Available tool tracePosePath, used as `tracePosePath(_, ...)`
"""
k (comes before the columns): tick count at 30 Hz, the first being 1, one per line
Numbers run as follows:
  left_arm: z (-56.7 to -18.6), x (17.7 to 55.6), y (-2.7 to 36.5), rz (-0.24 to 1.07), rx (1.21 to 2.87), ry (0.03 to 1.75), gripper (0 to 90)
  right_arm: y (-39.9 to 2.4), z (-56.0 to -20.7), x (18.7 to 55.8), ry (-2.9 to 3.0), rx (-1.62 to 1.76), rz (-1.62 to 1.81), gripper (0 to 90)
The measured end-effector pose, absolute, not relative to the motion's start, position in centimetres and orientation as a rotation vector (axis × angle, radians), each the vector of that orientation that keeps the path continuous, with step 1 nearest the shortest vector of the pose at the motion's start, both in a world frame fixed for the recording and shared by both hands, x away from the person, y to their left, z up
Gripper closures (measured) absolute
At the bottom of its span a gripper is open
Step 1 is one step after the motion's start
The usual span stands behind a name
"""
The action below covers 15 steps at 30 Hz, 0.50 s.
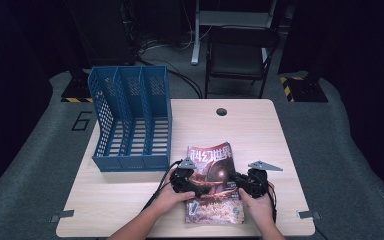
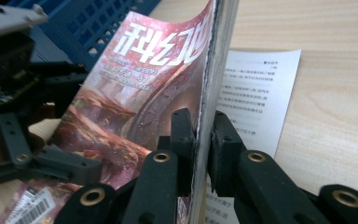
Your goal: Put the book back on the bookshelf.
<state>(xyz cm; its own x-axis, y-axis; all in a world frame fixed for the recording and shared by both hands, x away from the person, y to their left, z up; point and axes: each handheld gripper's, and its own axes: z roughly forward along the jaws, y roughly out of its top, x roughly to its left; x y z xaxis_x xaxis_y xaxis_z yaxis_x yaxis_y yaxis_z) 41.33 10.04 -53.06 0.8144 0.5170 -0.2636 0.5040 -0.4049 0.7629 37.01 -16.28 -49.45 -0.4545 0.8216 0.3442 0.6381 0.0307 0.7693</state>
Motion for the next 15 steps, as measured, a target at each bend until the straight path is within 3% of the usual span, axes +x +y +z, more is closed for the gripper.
tracePosePath(7, -53.0, 41.3, 9.9, 0.036, 2.078, 0.752, 1.3, -16.1, -50.6, 37.6, 2.173, 1.580, 1.298, 74.9)
tracePosePath(15, -53.0, 41.3, 9.8, 0.071, 2.077, 0.772, 4.1, -16.3, -51.2, 38.0, 2.195, 1.669, 1.207, 55.9)
